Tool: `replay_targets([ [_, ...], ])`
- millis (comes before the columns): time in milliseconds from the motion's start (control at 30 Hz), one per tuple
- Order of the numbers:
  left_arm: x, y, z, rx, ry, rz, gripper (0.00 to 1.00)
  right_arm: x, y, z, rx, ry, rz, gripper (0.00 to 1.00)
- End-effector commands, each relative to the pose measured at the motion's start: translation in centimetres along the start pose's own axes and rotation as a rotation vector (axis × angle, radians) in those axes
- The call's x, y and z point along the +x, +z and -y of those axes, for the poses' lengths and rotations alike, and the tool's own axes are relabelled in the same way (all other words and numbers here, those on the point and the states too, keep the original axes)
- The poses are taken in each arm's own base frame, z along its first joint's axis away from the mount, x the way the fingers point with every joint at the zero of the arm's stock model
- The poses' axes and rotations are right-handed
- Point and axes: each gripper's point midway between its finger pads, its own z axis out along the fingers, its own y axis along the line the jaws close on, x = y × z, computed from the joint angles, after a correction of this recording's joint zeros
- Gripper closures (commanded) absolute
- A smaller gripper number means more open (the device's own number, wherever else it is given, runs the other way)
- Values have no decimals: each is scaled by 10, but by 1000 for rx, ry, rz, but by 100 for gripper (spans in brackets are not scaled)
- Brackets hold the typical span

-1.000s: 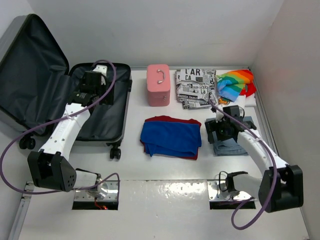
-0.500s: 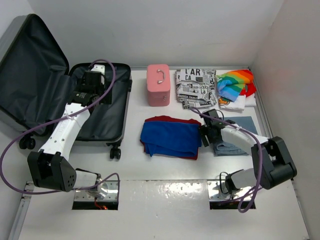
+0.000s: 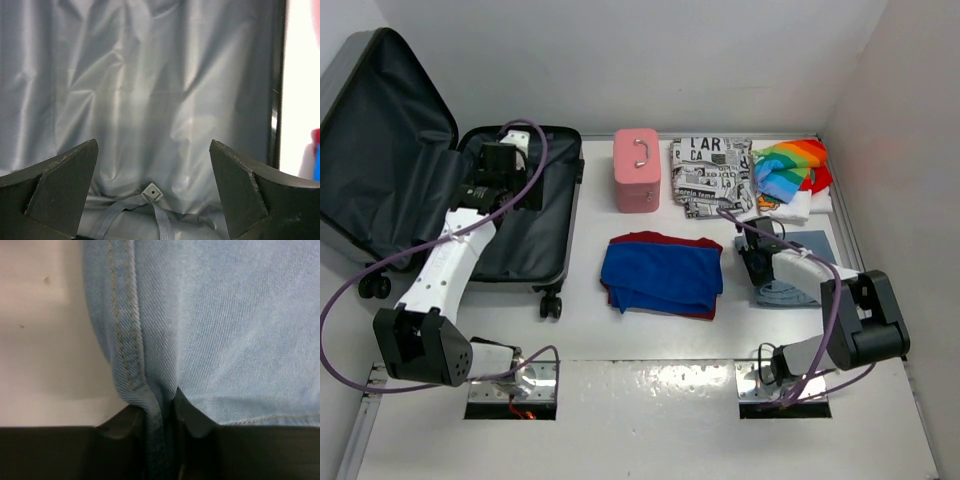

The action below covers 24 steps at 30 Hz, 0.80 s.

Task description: Pack the luggage

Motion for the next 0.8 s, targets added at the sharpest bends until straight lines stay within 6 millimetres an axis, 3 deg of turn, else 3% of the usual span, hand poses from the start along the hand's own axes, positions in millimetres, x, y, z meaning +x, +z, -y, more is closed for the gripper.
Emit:
replay_targets([
  [0,-7,-21,11,139,32,80,0,19,5,-17,-157,-78,-63,87],
  [100,-14,-46,37,327,124,191,0,-11,-27,-32,-346,-158,65,93],
  [200,-6,-66,65,517,264,289,0,-44,-78,-54,-579,-224,178,98],
  [267,-3,-88,77,584,386,404,0,-71,-112,-56,-652,-223,215,100],
  [300,-3,-96,83,601,426,443,0,-73,-127,-67,-747,-211,218,100],
  [333,3,-100,88,612,466,459,0,-87,-139,-70,-766,-203,245,100],
  [367,-4,-115,94,621,546,534,0,-101,-149,-74,-789,-193,257,100],
  [467,2,-135,111,660,732,621,0,-115,-159,-100,-846,-154,203,100],
  [600,18,-150,129,691,1046,696,0,-116,-157,-132,-916,-83,28,100],
  [767,38,-164,146,703,1441,793,0,-129,-132,-162,-886,12,-119,100],
])
